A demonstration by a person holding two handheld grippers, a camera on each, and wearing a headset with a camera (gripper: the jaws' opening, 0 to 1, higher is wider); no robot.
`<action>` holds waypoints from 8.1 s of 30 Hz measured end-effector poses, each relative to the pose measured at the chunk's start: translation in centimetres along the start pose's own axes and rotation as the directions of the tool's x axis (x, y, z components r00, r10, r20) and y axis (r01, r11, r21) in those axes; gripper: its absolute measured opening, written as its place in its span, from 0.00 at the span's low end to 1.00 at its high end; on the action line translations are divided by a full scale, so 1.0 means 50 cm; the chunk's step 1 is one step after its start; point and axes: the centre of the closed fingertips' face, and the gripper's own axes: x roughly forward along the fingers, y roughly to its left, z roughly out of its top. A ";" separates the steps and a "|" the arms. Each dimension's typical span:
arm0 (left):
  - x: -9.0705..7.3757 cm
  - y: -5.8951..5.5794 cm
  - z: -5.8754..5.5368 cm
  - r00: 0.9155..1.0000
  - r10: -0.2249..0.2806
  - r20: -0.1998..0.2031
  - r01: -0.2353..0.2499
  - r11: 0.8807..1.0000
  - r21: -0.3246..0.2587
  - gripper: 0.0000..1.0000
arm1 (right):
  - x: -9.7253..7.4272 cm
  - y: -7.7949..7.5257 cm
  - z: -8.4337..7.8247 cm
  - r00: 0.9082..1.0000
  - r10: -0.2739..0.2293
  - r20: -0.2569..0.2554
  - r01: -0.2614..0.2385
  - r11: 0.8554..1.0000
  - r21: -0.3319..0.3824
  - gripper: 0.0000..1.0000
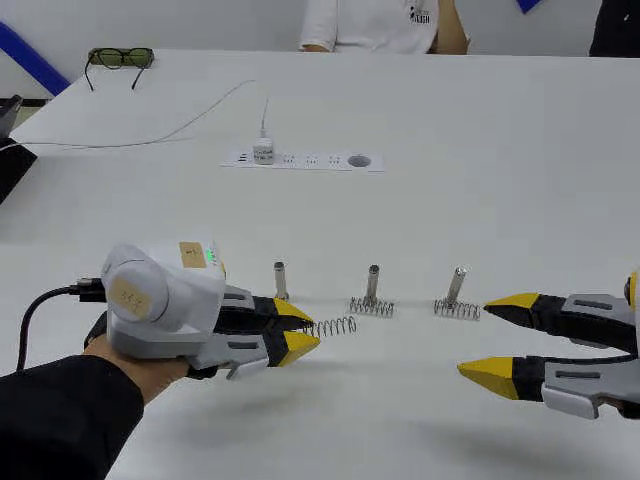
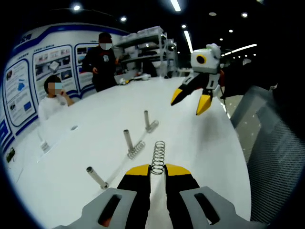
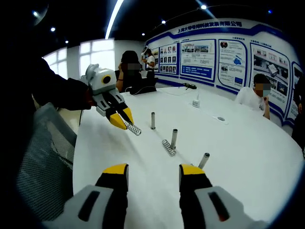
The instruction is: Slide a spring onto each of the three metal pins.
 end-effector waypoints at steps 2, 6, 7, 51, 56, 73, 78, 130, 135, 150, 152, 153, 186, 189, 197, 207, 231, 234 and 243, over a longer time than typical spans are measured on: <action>-0.003 -0.011 0.010 1.000 -0.007 0.009 0.007 1.000 0.010 0.10 | 0.008 0.010 0.010 1.000 0.024 0.007 -0.024 1.000 -0.010 0.40; -0.007 -0.030 0.027 0.999 -0.021 0.025 0.021 0.999 0.027 0.10 | 0.024 0.035 0.034 0.996 0.084 0.023 -0.083 0.996 -0.017 0.34; -0.008 -0.034 0.029 0.999 -0.024 0.027 0.023 0.999 0.031 0.10 | 0.028 0.040 0.038 0.995 0.094 0.024 -0.093 0.995 -0.023 0.33; -0.014 -0.109 0.087 0.988 -0.099 0.119 0.092 0.994 0.062 0.10 | 0.068 0.152 0.149 0.934 0.343 0.096 -0.339 0.939 -0.057 0.12; -0.013 -0.106 0.083 0.989 -0.091 0.119 0.086 0.995 0.053 0.10 | 0.082 0.166 0.167 0.933 0.350 0.084 -0.342 0.934 -0.099 0.12; -0.023 -0.077 0.067 0.990 -0.028 0.140 0.029 1.000 -0.007 0.11 | 0.134 0.161 0.187 0.939 0.337 0.064 -0.325 0.934 -0.148 0.12; -0.032 -0.063 0.066 0.988 0.002 0.153 0.005 0.999 -0.046 0.20 | 0.147 0.154 0.191 0.942 0.329 0.067 -0.317 0.938 -0.142 0.12; -0.116 -0.005 -0.012 0.968 0.226 0.110 -0.198 0.955 -0.220 0.57 | 0.357 -0.012 0.251 0.991 0.078 0.111 -0.069 0.994 -0.080 0.12; -0.116 -0.006 -0.014 0.969 0.223 0.111 -0.194 0.955 -0.222 0.57 | 0.368 -0.019 0.243 0.993 0.061 0.101 -0.054 0.996 -0.071 0.12; -0.115 0.000 -0.021 0.969 0.222 0.107 -0.194 0.954 -0.229 0.56 | 0.389 -0.019 0.213 0.997 0.052 0.065 -0.048 0.997 -0.062 0.12; -0.114 -0.001 -0.022 0.969 0.222 0.105 -0.193 0.954 -0.230 0.56 | 0.394 -0.017 0.204 0.997 0.050 0.056 -0.046 0.997 -0.065 0.12; -0.114 -0.002 -0.023 0.970 0.221 0.103 -0.193 0.954 -0.230 0.56 | 0.397 -0.015 0.199 0.998 0.048 0.049 -0.044 0.997 -0.069 0.12; -0.114 -0.001 -0.027 0.971 0.221 0.094 -0.195 0.953 -0.230 0.56 | 0.421 -0.018 0.137 0.996 -0.020 -0.088 0.011 0.995 -0.099 0.15; -0.113 -0.001 -0.025 0.971 0.219 0.094 -0.193 0.954 -0.228 0.56 | 0.413 -0.020 0.142 0.996 -0.024 -0.081 0.017 0.995 -0.095 0.15; -0.111 0.000 -0.021 0.972 0.214 0.094 -0.189 0.956 -0.222 0.56 | 0.378 -0.016 0.165 0.999 -0.030 -0.041 0.026 0.996 -0.089 0.17; -0.101 0.004 -0.015 0.975 0.202 0.092 -0.179 0.961 -0.211 0.55 | 0.311 -0.007 0.192 1.000 -0.021 0.020 0.022 0.998 -0.067 0.19; -0.035 0.032 0.017 0.987 0.141 0.071 -0.130 0.981 -0.143 0.51 | 0.149 -0.005 0.123 0.999 -0.054 -0.003 0.053 0.992 -0.112 0.24; -0.024 0.031 0.020 0.990 0.130 0.063 -0.120 0.984 -0.133 0.50 | 0.132 -0.009 0.105 0.998 -0.066 -0.012 0.064 0.993 -0.098 0.24; 0.022 0.033 0.029 0.995 0.090 0.034 -0.086 0.991 -0.104 0.46 | 0.087 -0.027 0.072 0.993 -0.117 -0.008 0.116 0.992 -0.048 0.24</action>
